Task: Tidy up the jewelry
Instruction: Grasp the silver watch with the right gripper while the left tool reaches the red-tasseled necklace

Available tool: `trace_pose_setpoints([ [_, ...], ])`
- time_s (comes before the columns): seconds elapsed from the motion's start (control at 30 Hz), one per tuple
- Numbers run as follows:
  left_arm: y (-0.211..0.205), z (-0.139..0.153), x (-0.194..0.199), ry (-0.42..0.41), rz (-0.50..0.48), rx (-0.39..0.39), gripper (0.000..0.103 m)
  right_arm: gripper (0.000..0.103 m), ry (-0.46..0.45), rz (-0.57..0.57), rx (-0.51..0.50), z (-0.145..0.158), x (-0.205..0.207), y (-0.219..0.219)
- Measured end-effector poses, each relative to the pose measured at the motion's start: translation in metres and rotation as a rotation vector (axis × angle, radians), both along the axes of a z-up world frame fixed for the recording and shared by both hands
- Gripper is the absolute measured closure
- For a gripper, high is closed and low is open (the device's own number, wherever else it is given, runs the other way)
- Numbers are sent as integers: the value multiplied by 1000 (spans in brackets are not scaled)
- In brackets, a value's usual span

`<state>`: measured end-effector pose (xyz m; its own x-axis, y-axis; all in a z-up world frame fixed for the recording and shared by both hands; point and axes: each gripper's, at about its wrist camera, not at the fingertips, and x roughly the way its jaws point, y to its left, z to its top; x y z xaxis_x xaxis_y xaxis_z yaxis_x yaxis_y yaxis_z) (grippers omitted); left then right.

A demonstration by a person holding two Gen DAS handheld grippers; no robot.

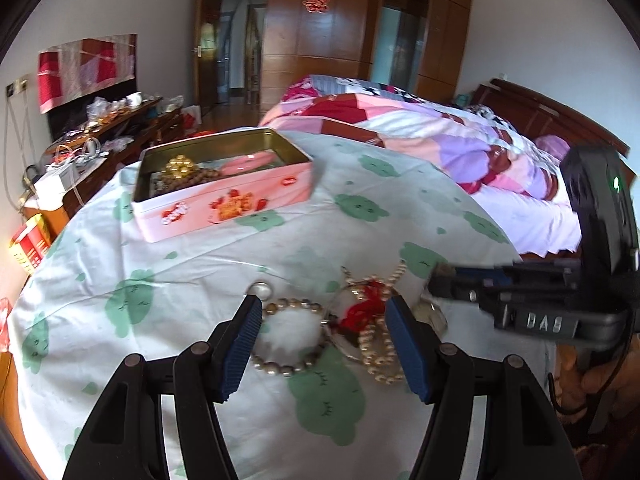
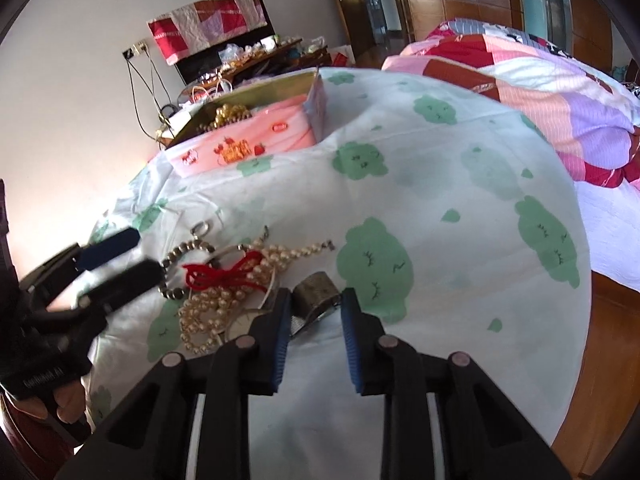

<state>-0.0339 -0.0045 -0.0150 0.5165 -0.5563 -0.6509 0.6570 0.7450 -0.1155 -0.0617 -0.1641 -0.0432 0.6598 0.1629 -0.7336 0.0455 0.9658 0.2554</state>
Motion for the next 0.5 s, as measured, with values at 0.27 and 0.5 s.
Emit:
trace_pose_setpoints([
  [0.27,-26,-4,0,-5,-61,20,43,75,-121,-77,-29,31,-7,-14],
  [0.5,-37,-11,2,51,-125,39,57,75,-133,-102,-29,32,-6,-20],
])
